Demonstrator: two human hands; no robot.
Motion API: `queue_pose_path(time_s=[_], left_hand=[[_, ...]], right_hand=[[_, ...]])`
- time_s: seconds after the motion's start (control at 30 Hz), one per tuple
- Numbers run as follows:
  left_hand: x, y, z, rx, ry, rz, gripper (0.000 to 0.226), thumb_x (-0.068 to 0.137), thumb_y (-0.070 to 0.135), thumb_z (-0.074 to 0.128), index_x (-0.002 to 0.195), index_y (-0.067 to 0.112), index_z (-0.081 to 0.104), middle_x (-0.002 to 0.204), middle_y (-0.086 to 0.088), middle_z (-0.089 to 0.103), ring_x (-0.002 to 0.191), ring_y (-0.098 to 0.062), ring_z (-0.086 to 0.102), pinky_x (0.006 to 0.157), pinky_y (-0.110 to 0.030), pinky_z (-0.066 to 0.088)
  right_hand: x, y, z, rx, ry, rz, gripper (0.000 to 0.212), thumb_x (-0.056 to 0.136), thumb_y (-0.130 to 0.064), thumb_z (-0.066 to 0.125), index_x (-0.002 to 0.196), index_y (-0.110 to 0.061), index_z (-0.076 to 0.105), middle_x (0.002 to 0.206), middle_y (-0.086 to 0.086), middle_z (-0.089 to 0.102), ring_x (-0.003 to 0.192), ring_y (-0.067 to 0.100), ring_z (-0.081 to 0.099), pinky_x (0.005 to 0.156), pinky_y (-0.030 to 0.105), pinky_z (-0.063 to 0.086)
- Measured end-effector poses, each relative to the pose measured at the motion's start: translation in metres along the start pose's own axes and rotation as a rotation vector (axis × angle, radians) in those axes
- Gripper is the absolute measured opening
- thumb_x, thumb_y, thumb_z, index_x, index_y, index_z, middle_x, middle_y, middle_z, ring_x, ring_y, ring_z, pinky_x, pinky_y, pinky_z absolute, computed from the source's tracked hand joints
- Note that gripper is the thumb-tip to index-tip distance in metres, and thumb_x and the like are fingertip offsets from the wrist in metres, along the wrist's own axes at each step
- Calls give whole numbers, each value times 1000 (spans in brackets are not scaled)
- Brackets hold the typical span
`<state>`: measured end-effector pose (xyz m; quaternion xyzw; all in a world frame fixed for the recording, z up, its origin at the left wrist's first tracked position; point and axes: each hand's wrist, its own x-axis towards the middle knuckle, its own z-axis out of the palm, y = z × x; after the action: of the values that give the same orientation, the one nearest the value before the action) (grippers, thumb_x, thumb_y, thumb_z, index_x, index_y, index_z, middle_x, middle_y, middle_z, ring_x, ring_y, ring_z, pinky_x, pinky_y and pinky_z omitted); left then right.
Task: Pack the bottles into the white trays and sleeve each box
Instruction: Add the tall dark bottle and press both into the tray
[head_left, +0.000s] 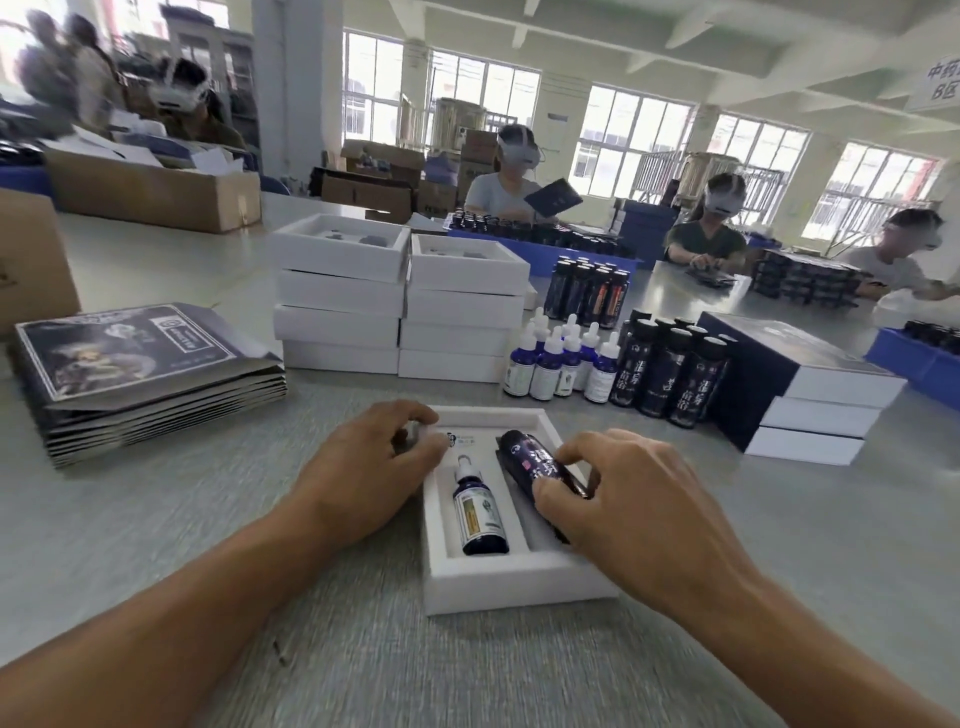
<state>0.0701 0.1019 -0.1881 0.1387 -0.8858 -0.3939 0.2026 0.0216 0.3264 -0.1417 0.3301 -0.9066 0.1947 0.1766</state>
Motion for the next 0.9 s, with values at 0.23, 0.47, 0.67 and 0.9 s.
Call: queue_pose_path(time_s=[0.23, 0.47, 0.67, 0.9], left_hand=[[1, -2, 2, 16, -3, 11, 35, 93, 52, 55, 125, 38, 55, 118, 12, 56, 102, -8, 56, 83, -28, 44], [2, -7, 2, -14, 12, 29, 35, 90, 55, 56, 122, 40, 58, 112, 15, 58, 94, 4, 53, 75, -23, 42], [4, -8, 3, -8, 6, 31, 33, 91, 55, 55, 121, 42, 58, 118, 10, 60, 98, -3, 57, 80, -28, 44], [4, -9, 4, -1, 12, 30, 32, 91, 55, 55, 120, 41, 58, 116, 10, 62, 93, 4, 55, 72, -21, 40]], right_hand=[[-7, -3, 8, -160, -90, -20, 57, 85, -76, 37, 91, -28, 67, 81, -15, 60, 69, 1, 54, 64, 26, 45], [-5, 23, -6, 157, -97, 24, 50, 83, -68, 45, 115, -37, 68, 101, -29, 60, 87, -10, 54, 75, 20, 44], [-7, 28, 0, 227, -249, -85, 51, 87, -69, 46, 134, -50, 50, 141, -42, 36, 133, -10, 33, 107, 32, 29], [-2, 24, 0, 115, -307, -196, 50, 91, -59, 46, 131, -34, 60, 141, -22, 52, 122, -9, 40, 88, 7, 21]])
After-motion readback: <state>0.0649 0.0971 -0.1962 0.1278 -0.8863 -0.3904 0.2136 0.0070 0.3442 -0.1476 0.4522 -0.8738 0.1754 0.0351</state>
